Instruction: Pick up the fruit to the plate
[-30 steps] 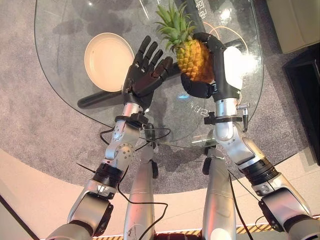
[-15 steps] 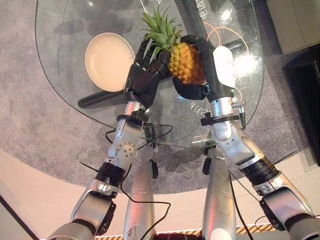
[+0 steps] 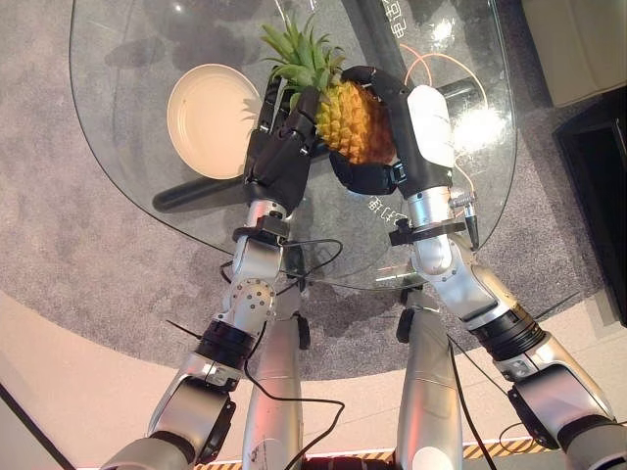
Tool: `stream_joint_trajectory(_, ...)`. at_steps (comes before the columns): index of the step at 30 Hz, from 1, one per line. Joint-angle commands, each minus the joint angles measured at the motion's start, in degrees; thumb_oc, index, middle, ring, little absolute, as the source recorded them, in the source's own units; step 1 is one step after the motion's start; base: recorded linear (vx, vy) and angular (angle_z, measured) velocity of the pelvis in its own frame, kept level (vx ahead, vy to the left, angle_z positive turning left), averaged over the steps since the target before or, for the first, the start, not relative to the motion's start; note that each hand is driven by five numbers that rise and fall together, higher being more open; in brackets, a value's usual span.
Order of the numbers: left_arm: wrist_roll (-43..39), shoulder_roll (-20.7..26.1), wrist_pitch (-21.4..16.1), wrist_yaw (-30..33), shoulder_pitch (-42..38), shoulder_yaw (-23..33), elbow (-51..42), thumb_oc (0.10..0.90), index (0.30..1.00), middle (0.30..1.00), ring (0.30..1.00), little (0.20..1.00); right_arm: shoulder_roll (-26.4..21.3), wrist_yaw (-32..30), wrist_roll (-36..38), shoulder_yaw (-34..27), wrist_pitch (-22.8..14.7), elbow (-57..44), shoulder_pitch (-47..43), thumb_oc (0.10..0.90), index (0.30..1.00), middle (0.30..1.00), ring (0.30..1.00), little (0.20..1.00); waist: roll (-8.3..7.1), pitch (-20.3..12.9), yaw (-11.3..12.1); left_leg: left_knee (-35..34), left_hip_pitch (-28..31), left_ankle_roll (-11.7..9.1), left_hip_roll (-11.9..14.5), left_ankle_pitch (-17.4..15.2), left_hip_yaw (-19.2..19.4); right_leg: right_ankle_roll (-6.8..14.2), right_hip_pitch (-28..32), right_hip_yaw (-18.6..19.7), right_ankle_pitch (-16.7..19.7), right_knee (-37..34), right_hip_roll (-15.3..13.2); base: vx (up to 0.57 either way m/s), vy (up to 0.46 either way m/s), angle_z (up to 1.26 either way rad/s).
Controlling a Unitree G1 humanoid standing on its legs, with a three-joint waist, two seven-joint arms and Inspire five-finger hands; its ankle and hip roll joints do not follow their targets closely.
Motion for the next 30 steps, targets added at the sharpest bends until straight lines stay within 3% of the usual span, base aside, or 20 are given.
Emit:
stream_joint_trajectory(1, 0.82, -0.45, -3.91, -4.64, -5.56, 0.63, -10.0, 0.8, 0.9, 0.9, 0.9, 0.9, 0.37, 1.17, -4.94, 2.49, -8.75, -11.31, -8.15, 0.1, 0.3, 0.3, 0.3, 0.2, -0.08, -0.96, 0.45, 5.63, -0.08, 1.19, -1.89, -6.2, -0.13, -0.1, 3.13, -4.34, 6.78, -8.8, 0.18, 0.0, 0.0, 0.0)
stream_joint_trajectory(8, 2.74, 0.41, -4.95, -1.15, -5.13, 0.35, -10.29, 0.8, 0.9, 0.9, 0.9, 0.9, -1.8, 3.46, -8.34, 4.14, -9.91, -11.76, -9.12, 0.1, 0.3, 0.3, 0.3, 0.2, -0.07, -0.96, 0.75, 5.63, -0.2, 1.17, -2.11, -6.1, -0.44, 0.12, 3.28, -4.62, 6.92, -9.01, 0.0, 0.0, 0.0, 0.0)
stream_joint_trajectory(21, 6.02, 1.9, -8.08, 5.1, -4.15, 0.51, -11.46, 0.8, 0.9, 0.9, 0.9, 0.9, -4.46, 3.68, -8.28, 5.14, -10.98, -11.9, -9.59, 0.1, 0.3, 0.3, 0.3, 0.2, -0.17, -0.96, 1.23, 5.71, -0.61, 1.18, -2.28, -6.01, -0.93, 0.27, 3.25, -5.04, 6.85, -9.02, -0.03, 0.0, 0.0, 0.0)
stream_joint_trajectory(30, 5.14, 1.28, -11.52, 4.92, -4.2, 1.0, -12.69, 0.8, 0.9, 0.9, 0.9, 0.9, -4.71, 4.45, -8.51, 5.45, -11.73, -11.9, -9.97, 0.1, 0.3, 0.3, 0.3, 0.2, -0.25, -0.96, 1.33, 5.46, -0.58, 1.07, -2.35, -5.79, -1.03, 0.32, 3.37, -5.14, 6.91, -9.19, 0.03, 0.0, 0.0, 0.0)
